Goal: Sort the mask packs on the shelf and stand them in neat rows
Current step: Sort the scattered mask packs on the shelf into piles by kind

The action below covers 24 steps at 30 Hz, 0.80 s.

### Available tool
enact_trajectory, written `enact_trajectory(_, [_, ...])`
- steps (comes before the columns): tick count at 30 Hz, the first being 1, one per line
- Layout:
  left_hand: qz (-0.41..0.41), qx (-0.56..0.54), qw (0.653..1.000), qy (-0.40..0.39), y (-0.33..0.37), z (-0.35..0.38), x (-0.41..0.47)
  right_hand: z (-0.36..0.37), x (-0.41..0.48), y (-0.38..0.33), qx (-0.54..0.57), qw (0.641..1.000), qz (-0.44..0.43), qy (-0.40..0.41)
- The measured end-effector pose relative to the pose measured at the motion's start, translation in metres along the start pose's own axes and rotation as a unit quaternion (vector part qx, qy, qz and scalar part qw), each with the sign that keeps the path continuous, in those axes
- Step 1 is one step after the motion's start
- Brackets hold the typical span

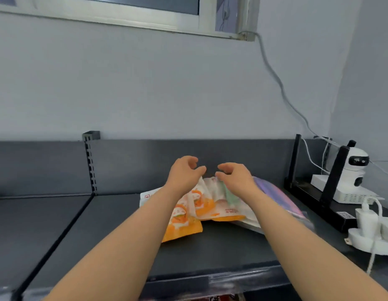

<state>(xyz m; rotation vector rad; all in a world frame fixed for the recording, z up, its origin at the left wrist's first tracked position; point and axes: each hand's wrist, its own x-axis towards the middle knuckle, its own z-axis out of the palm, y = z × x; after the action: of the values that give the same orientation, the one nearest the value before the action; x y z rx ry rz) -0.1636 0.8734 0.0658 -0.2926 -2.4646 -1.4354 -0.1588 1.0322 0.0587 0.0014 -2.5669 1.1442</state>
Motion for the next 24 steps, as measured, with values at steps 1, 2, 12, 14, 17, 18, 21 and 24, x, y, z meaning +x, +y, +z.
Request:
enact_trajectory(1, [-0.006,0.005,1.0,0.016,-0.007,-0.015,-0.004,0.012,-0.001,-0.013,-0.003,1.0,-0.018,-0.01])
enact_trajectory(2, [-0.014,0.011,0.999,0.035,-0.015,-0.032,-0.009,0.026,-0.003,-0.027,-0.001,0.999,-0.037,-0.025])
enact_trajectory(12, [-0.123,0.056,0.972,0.193,-0.11,-0.229,-0.097,0.172,-0.056,-0.179,0.047,0.973,-0.17,-0.148])
enact_trajectory(14, [-0.143,0.068,0.962,0.222,-0.127,-0.269,-0.12,0.202,-0.073,-0.211,0.059,0.967,-0.182,-0.169])
enact_trajectory(17, [-0.166,0.074,0.949,0.257,-0.15,-0.331,-0.158,0.248,-0.103,-0.261,0.073,0.955,-0.197,-0.208])
enact_trajectory(18, [-0.174,0.077,0.946,0.264,-0.157,-0.351,-0.17,0.263,-0.114,-0.277,0.078,0.951,-0.202,-0.22])
enact_trajectory(21, [-0.197,0.087,0.938,0.273,-0.179,-0.409,-0.207,0.308,-0.147,-0.326,0.088,0.942,-0.216,-0.243])
enact_trajectory(24, [-0.214,0.106,0.932,0.274,-0.199,-0.461,-0.241,0.347,-0.174,-0.366,0.098,0.935,-0.215,-0.264])
